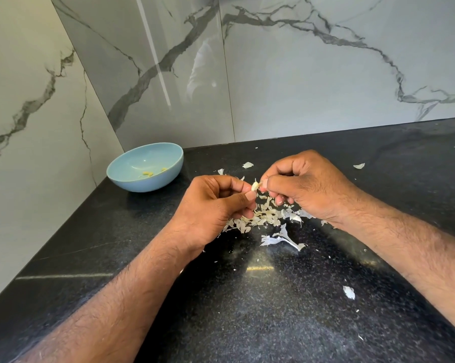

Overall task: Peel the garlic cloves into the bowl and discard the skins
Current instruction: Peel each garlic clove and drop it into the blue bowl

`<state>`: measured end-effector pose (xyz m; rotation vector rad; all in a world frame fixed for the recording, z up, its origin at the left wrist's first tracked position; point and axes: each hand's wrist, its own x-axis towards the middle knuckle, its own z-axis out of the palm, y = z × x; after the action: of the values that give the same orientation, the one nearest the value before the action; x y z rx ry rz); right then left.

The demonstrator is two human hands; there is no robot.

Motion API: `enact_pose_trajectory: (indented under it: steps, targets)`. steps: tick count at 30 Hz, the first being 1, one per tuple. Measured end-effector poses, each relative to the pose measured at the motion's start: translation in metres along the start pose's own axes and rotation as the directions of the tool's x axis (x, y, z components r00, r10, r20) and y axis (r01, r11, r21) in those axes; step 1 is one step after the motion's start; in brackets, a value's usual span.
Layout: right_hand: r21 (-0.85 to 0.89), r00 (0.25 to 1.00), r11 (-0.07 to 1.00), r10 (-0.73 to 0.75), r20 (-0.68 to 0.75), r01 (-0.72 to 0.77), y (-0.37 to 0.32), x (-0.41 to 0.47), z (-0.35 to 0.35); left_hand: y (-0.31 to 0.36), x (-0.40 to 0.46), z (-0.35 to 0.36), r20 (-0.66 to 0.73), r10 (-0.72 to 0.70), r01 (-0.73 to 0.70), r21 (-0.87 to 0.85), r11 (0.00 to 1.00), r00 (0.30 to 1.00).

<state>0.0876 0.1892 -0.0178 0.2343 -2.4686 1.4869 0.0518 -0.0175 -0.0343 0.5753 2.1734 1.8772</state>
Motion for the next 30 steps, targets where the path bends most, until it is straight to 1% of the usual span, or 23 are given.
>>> enact_pose_trajectory:
  steps: [2,5,7,10,12,14,16,19,24,25,27,30]
  targets:
    - [-0.079,0.999,0.997,0.02,-0.033,-0.023,0.002,0.0,0.0,0.001,-0.001,-0.001,-0.019,0.01,-0.01,0.018,1.0,1.0]
    - [-0.293,0.998,0.956,0.013,-0.057,-0.029,0.002,-0.002,0.002,0.004,-0.002,-0.001,-0.056,0.023,-0.02,0.05,0.999,0.998]
    - [-0.416,0.999,0.909,-0.002,-0.043,-0.016,0.001,-0.003,0.004,0.005,-0.001,-0.002,-0.081,0.029,-0.023,0.076,0.997,0.996]
    - [-0.479,0.999,0.877,-0.015,0.03,0.028,0.002,-0.004,0.003,0.006,-0.002,-0.003,-0.123,0.036,-0.025,0.095,0.995,0.992]
    - [-0.417,0.994,0.902,-0.091,0.059,0.108,0.0,-0.006,0.001,0.007,-0.002,-0.003,-0.149,0.043,-0.027,0.108,0.994,0.988]
    - [-0.302,0.98,0.933,-0.2,0.018,0.196,-0.003,-0.008,0.001,0.009,-0.002,-0.003,-0.168,0.046,-0.024,0.128,0.992,0.985]
    - [-0.215,0.961,0.94,-0.275,-0.026,0.263,-0.006,-0.009,0.003,0.01,-0.002,-0.003,-0.172,0.048,-0.023,0.148,0.989,0.984]
    - [-0.207,0.951,0.933,-0.307,-0.033,0.294,-0.006,-0.009,0.008,0.011,-0.004,-0.001,-0.157,0.058,-0.031,0.172,0.985,0.986]
    - [-0.201,0.969,0.953,-0.241,-0.052,0.226,0.002,-0.007,0.009,0.011,-0.005,0.0,-0.158,0.097,-0.078,0.127,0.989,0.983]
    - [-0.164,0.978,0.967,-0.204,-0.043,0.194,0.003,-0.006,0.01,0.011,-0.006,0.001,-0.156,0.104,-0.087,0.113,0.99,0.982]
    - [-0.009,0.993,0.993,-0.115,-0.005,0.115,0.005,-0.004,0.012,0.011,-0.006,0.002,-0.138,0.107,-0.093,0.104,0.99,0.985]
    - [0.168,0.998,0.985,-0.038,0.045,0.03,0.006,-0.003,0.014,0.009,-0.005,0.002,-0.125,0.103,-0.089,0.111,0.99,0.987]
